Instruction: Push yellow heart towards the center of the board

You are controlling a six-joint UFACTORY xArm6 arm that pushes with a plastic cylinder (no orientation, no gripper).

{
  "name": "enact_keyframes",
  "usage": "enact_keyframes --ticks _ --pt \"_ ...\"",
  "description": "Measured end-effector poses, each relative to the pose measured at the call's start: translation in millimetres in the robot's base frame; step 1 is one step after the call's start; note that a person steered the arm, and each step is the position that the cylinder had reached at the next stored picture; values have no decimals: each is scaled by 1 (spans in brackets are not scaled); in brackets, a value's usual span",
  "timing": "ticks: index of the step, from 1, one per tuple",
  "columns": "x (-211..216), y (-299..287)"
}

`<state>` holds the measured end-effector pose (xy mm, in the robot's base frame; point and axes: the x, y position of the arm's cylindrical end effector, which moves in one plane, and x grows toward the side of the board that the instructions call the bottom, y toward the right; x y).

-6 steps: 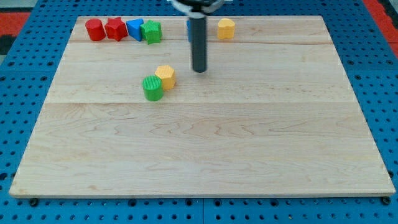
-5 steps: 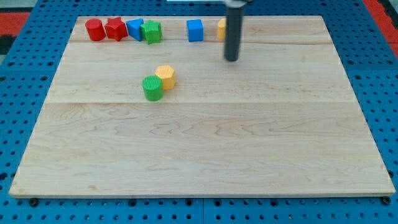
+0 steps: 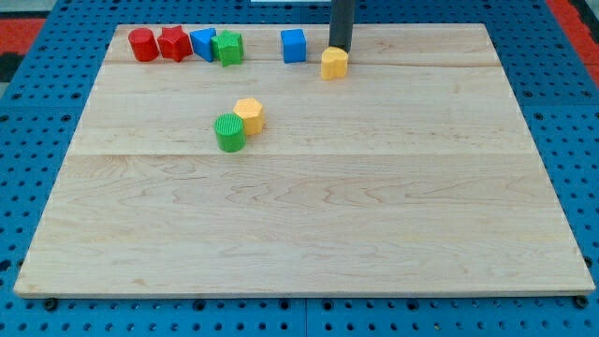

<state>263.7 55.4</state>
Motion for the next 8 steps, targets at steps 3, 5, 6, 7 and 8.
enact_keyframes --ticks 3,5,6,7,8 --pt "80 -23" --pt "125 -23" --pt "135 -14" --pt "149 -10" --pt "164 -12"
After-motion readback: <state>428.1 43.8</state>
